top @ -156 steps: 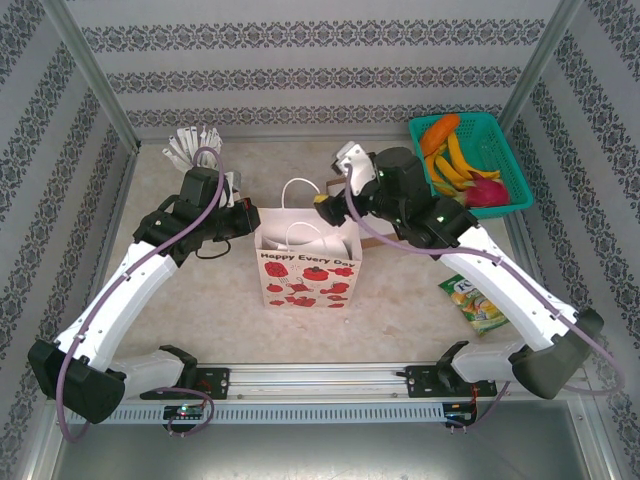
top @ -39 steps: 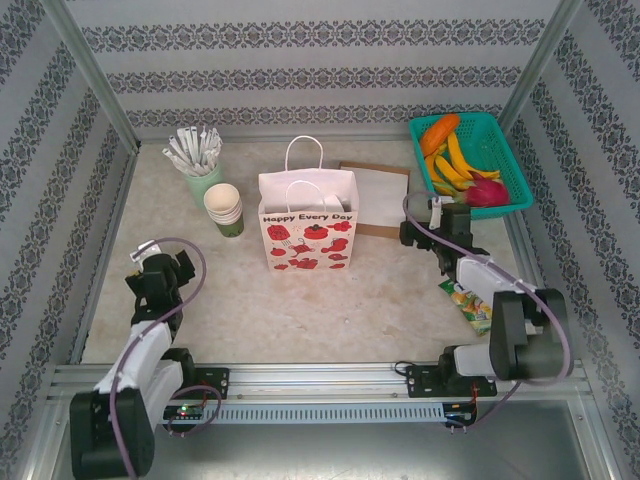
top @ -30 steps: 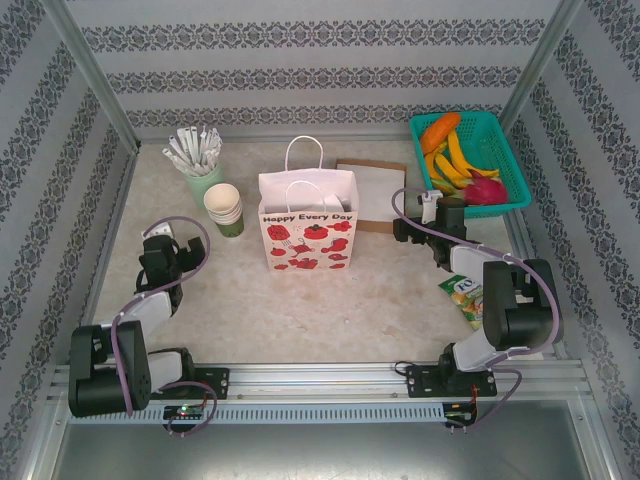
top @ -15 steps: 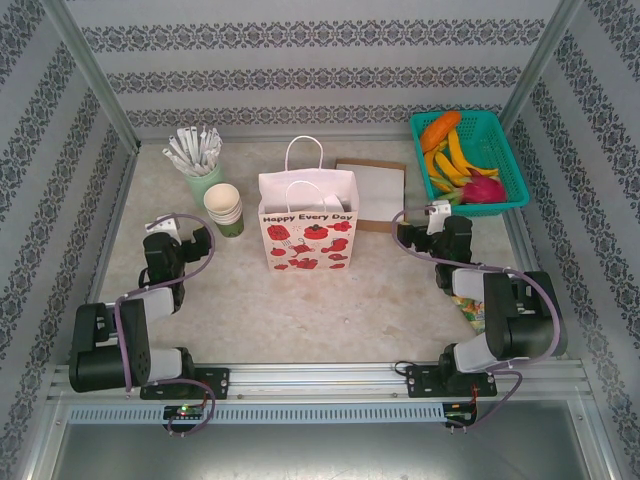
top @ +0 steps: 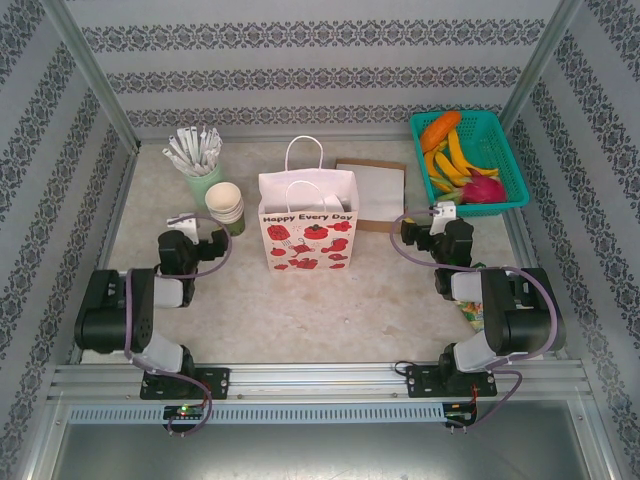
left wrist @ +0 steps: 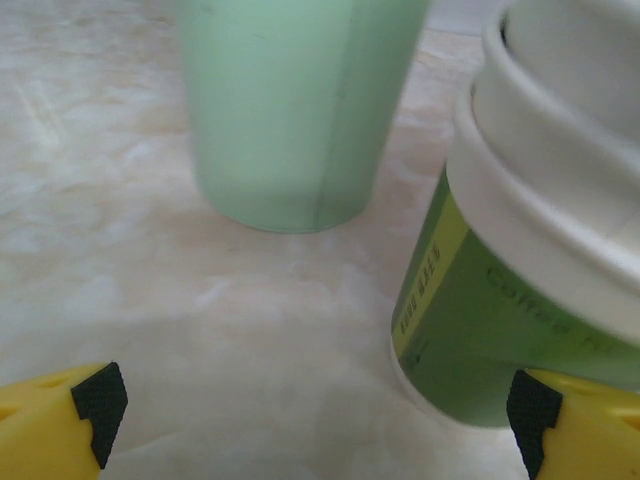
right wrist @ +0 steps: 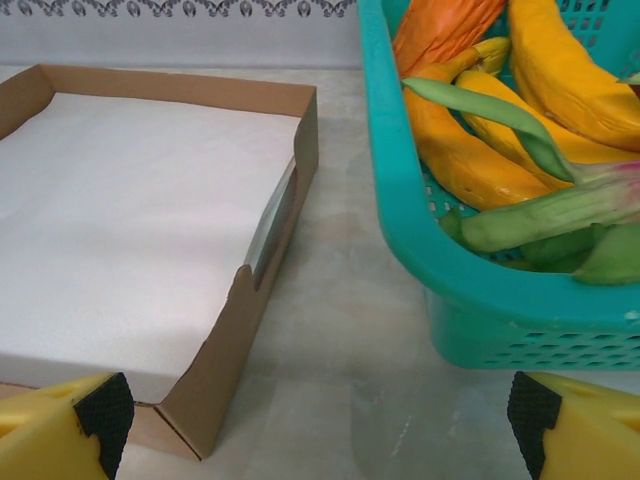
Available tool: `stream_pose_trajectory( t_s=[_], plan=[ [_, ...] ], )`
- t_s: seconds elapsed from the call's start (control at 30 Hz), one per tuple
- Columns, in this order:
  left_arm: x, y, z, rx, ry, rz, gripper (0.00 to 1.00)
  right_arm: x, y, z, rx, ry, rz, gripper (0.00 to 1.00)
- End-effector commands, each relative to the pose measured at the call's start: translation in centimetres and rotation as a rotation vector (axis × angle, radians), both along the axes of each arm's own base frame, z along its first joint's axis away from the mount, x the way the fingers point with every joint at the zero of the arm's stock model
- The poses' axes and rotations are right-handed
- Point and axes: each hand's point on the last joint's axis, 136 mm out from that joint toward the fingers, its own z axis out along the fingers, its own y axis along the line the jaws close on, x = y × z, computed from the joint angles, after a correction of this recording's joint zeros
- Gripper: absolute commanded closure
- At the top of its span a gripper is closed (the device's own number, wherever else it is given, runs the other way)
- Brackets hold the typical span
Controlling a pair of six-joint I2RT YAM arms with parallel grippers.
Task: Pack the takeout coffee
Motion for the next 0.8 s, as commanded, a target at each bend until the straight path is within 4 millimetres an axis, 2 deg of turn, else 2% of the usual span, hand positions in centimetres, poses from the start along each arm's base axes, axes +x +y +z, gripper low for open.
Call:
stream_pose_trajectory(
  t_s=[0.0, 0.4, 0.77],
  plan=[
    [1.5, -0.1, 1.4, 0.056, -0.030, -0.007, 0.00, 0.6, -0.7, 1.1, 0.009, -0.040, -0.040, 0.02],
    [1.9, -1.0, 1.2, 0.099, -0.008, -0.027, 0.00, 0.6, -0.7, 1.2, 0.009, -0.043, -0.040, 0.02],
    [2.0, -1.0, 1.2, 0.100, -0.008, -0.025, 0.01, 0.6, -0.6, 1.1, 0.008, -0.040, -0.040, 0.02]
  ],
)
